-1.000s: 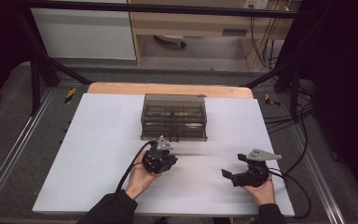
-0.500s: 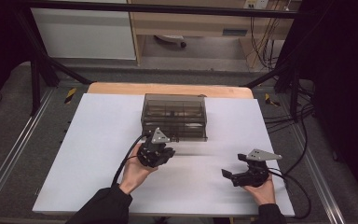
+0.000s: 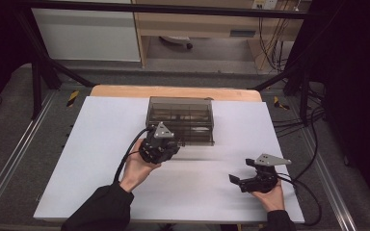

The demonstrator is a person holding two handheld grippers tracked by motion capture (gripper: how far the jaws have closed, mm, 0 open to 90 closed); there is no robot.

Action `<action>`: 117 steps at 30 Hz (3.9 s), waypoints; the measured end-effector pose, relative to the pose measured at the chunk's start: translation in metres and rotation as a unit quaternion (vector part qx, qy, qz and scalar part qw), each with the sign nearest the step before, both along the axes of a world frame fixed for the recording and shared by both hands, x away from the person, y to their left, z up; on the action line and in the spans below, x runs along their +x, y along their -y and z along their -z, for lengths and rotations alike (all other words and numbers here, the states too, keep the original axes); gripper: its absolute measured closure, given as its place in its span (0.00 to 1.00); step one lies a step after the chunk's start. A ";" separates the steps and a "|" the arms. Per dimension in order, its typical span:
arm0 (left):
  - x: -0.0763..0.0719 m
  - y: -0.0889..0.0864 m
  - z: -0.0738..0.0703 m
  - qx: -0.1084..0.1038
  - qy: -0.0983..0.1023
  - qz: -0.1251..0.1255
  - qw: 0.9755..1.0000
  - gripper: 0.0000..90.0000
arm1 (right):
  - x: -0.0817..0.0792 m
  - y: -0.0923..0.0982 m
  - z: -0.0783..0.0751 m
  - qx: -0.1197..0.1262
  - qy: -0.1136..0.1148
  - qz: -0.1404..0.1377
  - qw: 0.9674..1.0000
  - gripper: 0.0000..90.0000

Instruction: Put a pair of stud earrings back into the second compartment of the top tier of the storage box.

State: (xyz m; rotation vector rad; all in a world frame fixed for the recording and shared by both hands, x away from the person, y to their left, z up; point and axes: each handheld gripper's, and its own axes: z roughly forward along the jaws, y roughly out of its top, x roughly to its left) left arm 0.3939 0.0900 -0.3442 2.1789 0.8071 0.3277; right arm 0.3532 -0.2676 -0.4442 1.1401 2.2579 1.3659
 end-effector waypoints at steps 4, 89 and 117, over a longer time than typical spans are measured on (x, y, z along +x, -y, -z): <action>0.007 0.001 -0.006 -0.005 0.000 -0.003 1.000 0.91 | 0.000 0.000 0.000 -0.001 0.000 0.000 1.000 0.01; 0.013 -0.043 0.014 -0.026 0.027 -0.025 0.999 0.12 | 0.000 0.000 0.000 0.000 -0.001 0.000 1.000 0.01; -0.028 -0.148 0.079 -0.038 0.036 -0.078 0.996 0.10 | 0.000 -0.001 0.001 -0.002 -0.005 0.001 1.000 0.01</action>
